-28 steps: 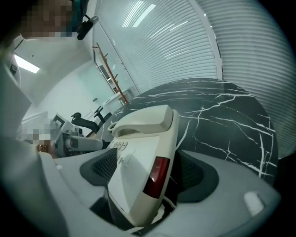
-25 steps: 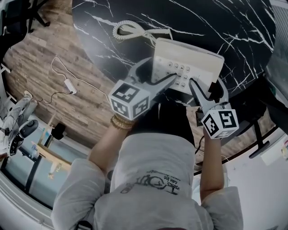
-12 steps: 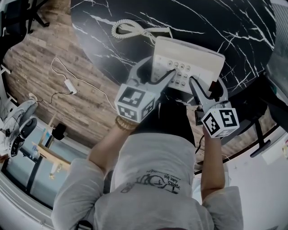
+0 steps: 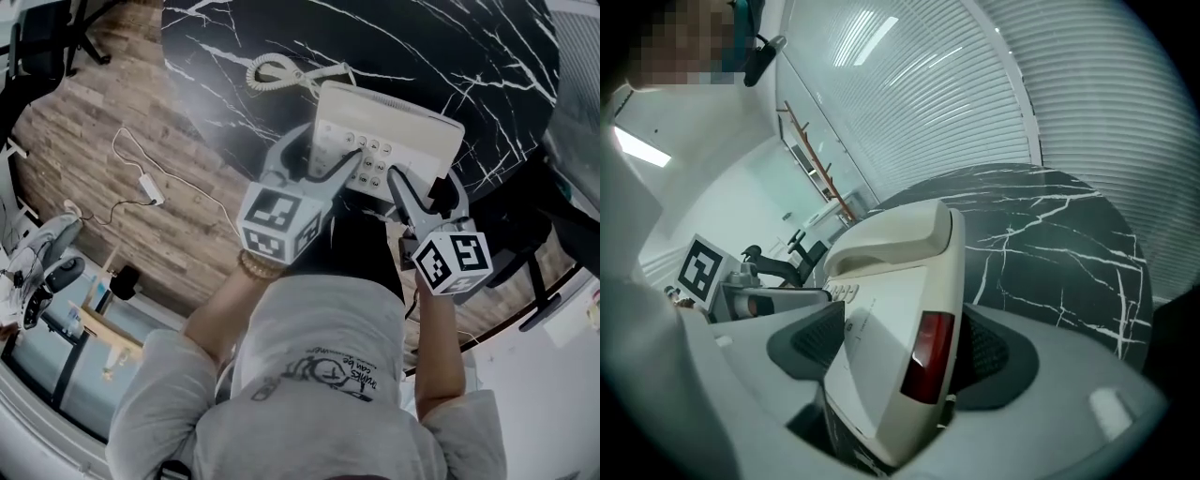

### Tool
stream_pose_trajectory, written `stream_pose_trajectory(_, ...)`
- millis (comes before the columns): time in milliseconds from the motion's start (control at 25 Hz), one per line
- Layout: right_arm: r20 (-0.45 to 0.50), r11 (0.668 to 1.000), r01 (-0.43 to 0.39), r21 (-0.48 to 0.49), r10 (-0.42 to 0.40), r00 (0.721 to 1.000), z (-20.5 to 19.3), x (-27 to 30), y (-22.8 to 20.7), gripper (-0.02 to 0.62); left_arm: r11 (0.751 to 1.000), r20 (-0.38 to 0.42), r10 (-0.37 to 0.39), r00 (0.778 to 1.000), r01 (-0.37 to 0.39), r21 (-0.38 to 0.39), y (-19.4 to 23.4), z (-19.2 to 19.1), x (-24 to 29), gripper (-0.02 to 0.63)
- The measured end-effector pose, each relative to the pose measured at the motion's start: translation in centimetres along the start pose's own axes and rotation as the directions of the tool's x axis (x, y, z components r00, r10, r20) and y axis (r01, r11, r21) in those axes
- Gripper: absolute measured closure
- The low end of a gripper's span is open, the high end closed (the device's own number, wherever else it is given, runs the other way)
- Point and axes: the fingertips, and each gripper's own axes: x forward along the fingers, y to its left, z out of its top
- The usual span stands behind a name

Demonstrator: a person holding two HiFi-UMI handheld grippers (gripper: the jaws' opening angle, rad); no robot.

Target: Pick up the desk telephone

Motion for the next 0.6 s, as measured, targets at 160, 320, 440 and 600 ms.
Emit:
stream_pose_trajectory(160,0.03,1.0,-0.008,-0.014,0.009,1.0,2.5,-1.4,1.4,0.242,1.0,0.031,0.013,0.999,-0.014,0.026,-1.1,2.8,-1.7,0.287)
stream_pose_trajectory(320,0.07,1.0,-0.017,-0.026,0.019,0.997,5.6,-3.5,3.3,0.241,0.998,0.069,0.026,0.997,-0.03,0.052,-2.8,6.2,-4.1,0.287)
stream_pose_trajectory(440,0.103,0.999,-0.025,-0.031,0.028,0.994,8.0,-5.3,4.8,0.239,0.996,0.099,0.036,0.994,-0.043,0.075,-4.2,8.8,-6.1,0.287)
stream_pose_trajectory(600,0.142,0.999,-0.023,-0.033,0.028,0.989,10.9,-7.9,6.5,0.239,0.993,0.126,0.042,0.991,-0.056,0.105,-6.3,12.0,-8.5,0.287)
